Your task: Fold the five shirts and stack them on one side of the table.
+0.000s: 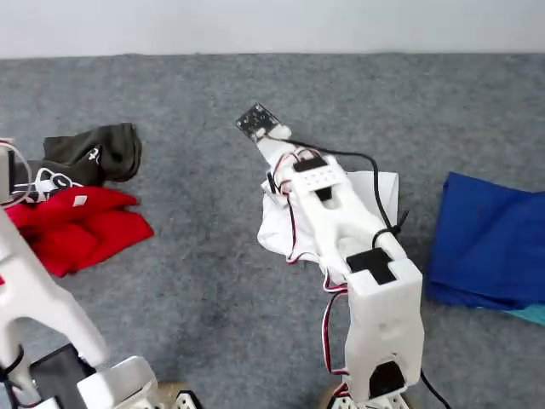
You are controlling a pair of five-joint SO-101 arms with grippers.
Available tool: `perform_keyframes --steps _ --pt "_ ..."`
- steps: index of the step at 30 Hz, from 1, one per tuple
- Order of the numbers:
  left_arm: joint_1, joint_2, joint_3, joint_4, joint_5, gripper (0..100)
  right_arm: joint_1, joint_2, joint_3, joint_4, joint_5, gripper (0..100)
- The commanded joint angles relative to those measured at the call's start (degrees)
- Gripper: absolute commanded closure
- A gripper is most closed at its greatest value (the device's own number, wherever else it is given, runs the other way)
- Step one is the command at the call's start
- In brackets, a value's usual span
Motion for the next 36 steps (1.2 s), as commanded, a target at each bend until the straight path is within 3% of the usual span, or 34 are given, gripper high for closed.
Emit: perform_keyframes --steps 1,7,13,18,21,27,31,36 --pt "-1.0 -2.2 -0.4 1.1 -0.6 99 -0.4 -2.9 -6.9 11.4 -0.7 98.9" --pt "-0.8 -2.2 -0.2 1.1 -0.5 99 -0.9 -10.2 -7.3 25.4 -1.0 98.9" --pt "-0.7 -2.2 -0.2 1.1 -0.4 99 -6.3 -16.0 -7.3 35.8 -1.1 98.9" --pt "-1.0 -2.2 -0.2 1.1 -0.4 99 -8.7 -17.1 -7.2 40.8 -5.6 98.9" --pt "-1.0 -2.2 -0.2 1.1 -0.4 99 -8.7 -15.0 -6.0 40.2 -6.4 98.9" --pt "-1.0 -2.2 -0.2 1.1 -0.3 99 -11.6 -5.5 -2.9 29.2 -6.3 98.9" --pt "-1.0 -2.2 -0.3 1.1 -0.4 99 -17.1 -2.9 -2.7 29.4 -6.3 98.9" --pt "-1.0 -2.2 -0.4 1.1 -0.5 99 -16.4 -5.0 -3.5 29.8 -6.2 98.9"
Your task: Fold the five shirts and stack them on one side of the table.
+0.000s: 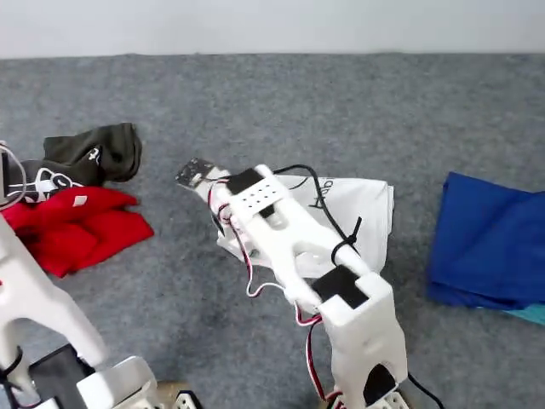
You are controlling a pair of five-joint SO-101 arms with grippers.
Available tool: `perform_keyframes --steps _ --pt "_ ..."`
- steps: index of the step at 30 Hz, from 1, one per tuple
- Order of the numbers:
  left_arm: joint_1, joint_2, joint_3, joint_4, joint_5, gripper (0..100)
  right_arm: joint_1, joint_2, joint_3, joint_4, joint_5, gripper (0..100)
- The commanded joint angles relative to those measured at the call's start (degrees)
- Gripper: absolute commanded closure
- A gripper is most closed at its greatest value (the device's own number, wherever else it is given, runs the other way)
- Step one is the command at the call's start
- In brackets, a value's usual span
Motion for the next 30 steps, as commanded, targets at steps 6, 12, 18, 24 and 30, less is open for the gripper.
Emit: perform_keyframes --steps 6,12,18,24,30 --pt "-0.1 -2.2 -0.4 1.1 -0.5 99 9.8 -11.6 -4.0 4.1 0.3 98.9" --pt "0.0 -2.2 -0.4 1.1 -0.4 99 22.2 -15.9 -4.0 2.7 8.7 98.9" --pt "0.1 -2.2 -0.3 1.1 -0.3 99 31.4 -10.7 -1.9 4.3 10.1 98.9" --pt "0.1 -2.2 -0.2 1.1 -0.3 99 32.7 -7.9 -1.9 11.7 10.0 98.9" --pt "0.1 -2.2 -0.4 1.1 -0.3 99 40.4 -3.6 -0.6 10.2 12.5 98.7"
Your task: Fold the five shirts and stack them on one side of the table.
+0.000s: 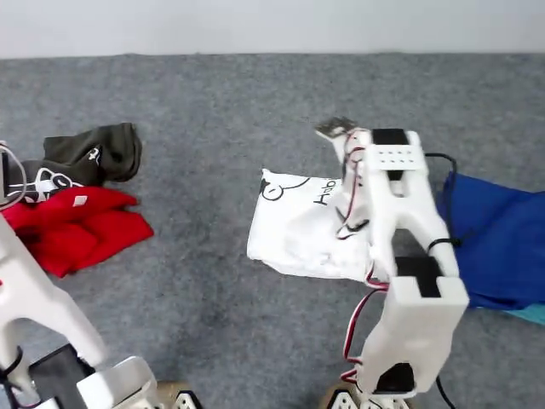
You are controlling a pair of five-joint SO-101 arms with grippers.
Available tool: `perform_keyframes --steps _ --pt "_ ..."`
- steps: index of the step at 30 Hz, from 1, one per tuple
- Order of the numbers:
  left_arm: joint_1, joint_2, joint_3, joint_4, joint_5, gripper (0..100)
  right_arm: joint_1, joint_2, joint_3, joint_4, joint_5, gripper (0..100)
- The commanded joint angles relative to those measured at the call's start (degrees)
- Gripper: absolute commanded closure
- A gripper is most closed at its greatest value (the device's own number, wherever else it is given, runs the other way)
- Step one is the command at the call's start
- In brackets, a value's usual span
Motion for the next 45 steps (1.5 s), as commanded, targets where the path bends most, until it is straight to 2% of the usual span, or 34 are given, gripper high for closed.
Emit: perform_keyframes --steps 1,4,7,13,17,23,27,31,36,41,45 --pt "0.1 -2.2 -0.4 1.1 -0.3 99 5.2 1.5 -0.6 -0.2 4.1 98.7" --pt "0.1 -2.2 -0.4 1.1 -0.3 99 8.0 1.4 -1.2 1.4 5.6 98.8" --pt "0.2 -2.2 -0.4 1.1 -0.3 99 7.8 -2.0 -3.6 5.4 5.5 98.8" --pt "0.2 -2.2 -0.4 1.1 -0.3 99 -0.9 -10.9 -4.7 12.8 5.2 98.9" --pt "0.2 -2.2 -0.4 1.1 -0.3 99 -5.0 -11.6 -4.6 15.8 4.0 98.9" --pt "0.1 -2.2 -0.5 1.1 -0.3 99 -4.6 -11.6 8.9 9.9 3.1 98.9" --pt "0.1 -2.2 -0.5 1.1 -0.3 99 -1.0 -11.6 20.3 2.7 6.2 98.9" --pt "0.1 -2.2 -0.5 1.1 -0.4 99 4.2 -11.6 25.8 -1.6 9.7 98.9" --pt "0.0 -2.2 -0.5 1.1 -0.4 99 8.3 -13.5 21.4 2.6 11.3 98.9" --pt "-0.1 -2.3 -0.5 1.1 -0.4 99 3.7 -17.8 12.6 9.2 10.9 98.9" --pt "-0.2 -2.4 -0.5 1.1 -0.4 99 0.6 -20.1 6.9 7.9 10.8 98.9"
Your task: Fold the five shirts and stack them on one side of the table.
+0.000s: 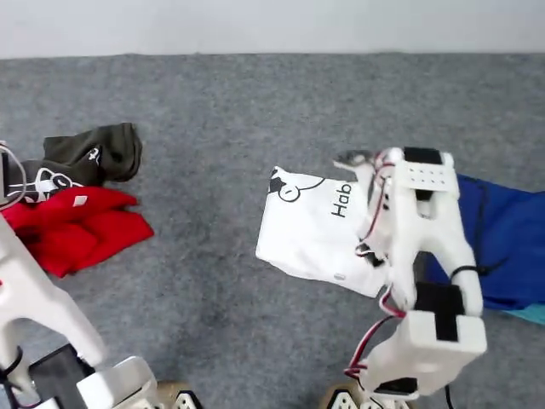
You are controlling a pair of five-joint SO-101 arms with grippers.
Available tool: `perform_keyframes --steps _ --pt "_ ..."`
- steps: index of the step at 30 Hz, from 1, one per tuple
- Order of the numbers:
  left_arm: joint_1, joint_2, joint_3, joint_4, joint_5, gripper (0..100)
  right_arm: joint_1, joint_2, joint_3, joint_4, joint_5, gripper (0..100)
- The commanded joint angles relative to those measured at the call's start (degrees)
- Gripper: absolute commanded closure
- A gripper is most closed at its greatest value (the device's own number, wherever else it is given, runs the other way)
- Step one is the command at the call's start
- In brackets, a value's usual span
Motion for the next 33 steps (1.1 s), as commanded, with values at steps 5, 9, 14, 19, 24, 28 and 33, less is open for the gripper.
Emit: perform_keyframes --steps 5,9,14,19,24,28,33 --pt "0.1 -4.4 -0.1 1.1 -0.4 99 -2.0 -2.6 -8.0 -6.6 -6.8 98.7" --pt "-0.1 -4.7 -0.1 1.1 -0.5 99 -2.9 -2.1 -8.1 -6.5 -20.2 92.3" --pt "-0.1 -4.9 -0.1 1.1 -0.5 99 -3.2 -1.9 -7.9 -4.7 -37.7 70.4" --pt "-0.1 -4.9 -0.1 1.1 -0.5 99 -3.2 -1.9 -3.3 -10.1 -43.8 66.8" --pt "-0.2 -4.9 -0.1 1.1 -0.5 99 -4.1 -1.9 5.1 -19.4 -46.1 66.9" --pt "-0.2 -4.9 -0.1 1.1 -0.4 99 -6.2 -1.8 12.7 -28.4 -46.6 67.0" --pt "-0.2 -4.9 -0.1 1.1 -0.4 99 -7.7 0.0 17.2 -34.2 -48.0 67.0"
